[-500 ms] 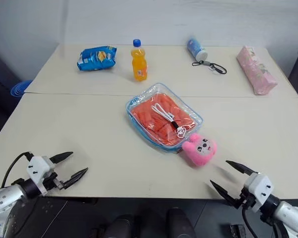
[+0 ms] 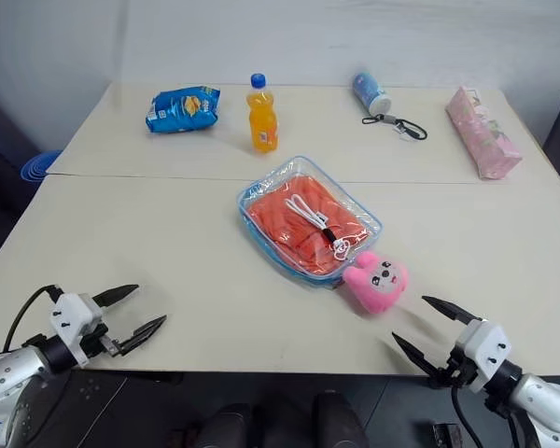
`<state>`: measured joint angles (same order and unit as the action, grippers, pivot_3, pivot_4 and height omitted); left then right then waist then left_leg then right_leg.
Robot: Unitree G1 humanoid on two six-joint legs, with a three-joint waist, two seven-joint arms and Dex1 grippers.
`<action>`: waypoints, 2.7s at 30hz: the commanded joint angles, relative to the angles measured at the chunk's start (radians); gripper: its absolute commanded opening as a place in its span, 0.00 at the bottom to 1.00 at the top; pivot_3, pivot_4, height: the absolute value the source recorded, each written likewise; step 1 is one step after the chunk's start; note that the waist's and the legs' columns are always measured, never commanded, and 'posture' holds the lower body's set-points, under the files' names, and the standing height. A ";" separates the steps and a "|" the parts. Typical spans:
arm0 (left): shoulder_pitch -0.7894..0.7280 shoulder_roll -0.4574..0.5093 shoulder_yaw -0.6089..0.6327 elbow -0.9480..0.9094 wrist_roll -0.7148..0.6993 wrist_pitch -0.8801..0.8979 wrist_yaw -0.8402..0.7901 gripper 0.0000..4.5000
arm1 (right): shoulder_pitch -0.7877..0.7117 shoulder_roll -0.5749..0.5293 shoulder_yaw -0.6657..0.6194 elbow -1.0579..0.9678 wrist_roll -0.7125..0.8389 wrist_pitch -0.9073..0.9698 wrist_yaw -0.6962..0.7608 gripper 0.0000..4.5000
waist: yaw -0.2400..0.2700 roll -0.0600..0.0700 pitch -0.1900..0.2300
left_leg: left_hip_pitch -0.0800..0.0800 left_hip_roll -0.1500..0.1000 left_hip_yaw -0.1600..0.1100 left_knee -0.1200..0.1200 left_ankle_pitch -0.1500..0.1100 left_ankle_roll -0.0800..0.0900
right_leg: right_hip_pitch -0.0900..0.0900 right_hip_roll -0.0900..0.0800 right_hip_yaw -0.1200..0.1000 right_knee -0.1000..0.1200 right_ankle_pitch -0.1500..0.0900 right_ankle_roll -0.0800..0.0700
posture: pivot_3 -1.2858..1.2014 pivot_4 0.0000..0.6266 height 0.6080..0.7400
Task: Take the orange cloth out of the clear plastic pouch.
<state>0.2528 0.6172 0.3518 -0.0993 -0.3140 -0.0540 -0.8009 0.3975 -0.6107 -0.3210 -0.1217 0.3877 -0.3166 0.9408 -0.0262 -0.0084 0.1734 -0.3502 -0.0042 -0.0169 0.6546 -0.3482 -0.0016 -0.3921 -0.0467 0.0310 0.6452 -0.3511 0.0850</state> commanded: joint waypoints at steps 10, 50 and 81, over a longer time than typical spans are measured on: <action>-0.126 0.063 -0.023 0.067 -0.019 0.012 -0.091 0.99 | 0.000 0.043 -0.016 -0.040 0.062 -0.030 0.006 1.00 | 0.002 0.000 0.000 | 0.000 0.000 0.000 0.000 0.000 -0.001 | 0.000 0.000 -0.001 0.001 0.000 0.000 | 0.52 0.24 1.00; -1.535 -0.460 -0.508 1.392 0.453 -0.339 -0.135 0.99 | 0.251 0.214 -0.027 -0.429 0.106 0.042 -0.213 1.00 | 0.045 -0.006 0.002 | -0.006 -0.002 0.004 0.013 0.003 -0.004 | -0.007 0.004 0.003 0.012 0.002 0.005 | 0.52 0.24 1.00; -1.107 -0.132 -0.040 0.927 0.074 -0.116 -0.143 0.00 | -0.106 0.147 0.157 -0.523 0.112 0.204 -0.240 1.00 | -0.004 -0.005 0.002 | -0.005 0.000 0.004 0.011 0.007 -0.010 | -0.014 0.005 0.004 0.020 0.002 0.005 | 0.52 0.24 1.00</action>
<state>-0.8864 0.4654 0.2834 0.9197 -0.2137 -0.2015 -0.9793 0.2956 -0.4574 -0.1698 -0.6359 0.4956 -0.1070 0.6853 -0.0301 -0.0136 0.1753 -0.3561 -0.0039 -0.0132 0.6657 -0.3407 -0.0119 -0.4074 -0.0419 0.0352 0.6684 -0.3491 0.0897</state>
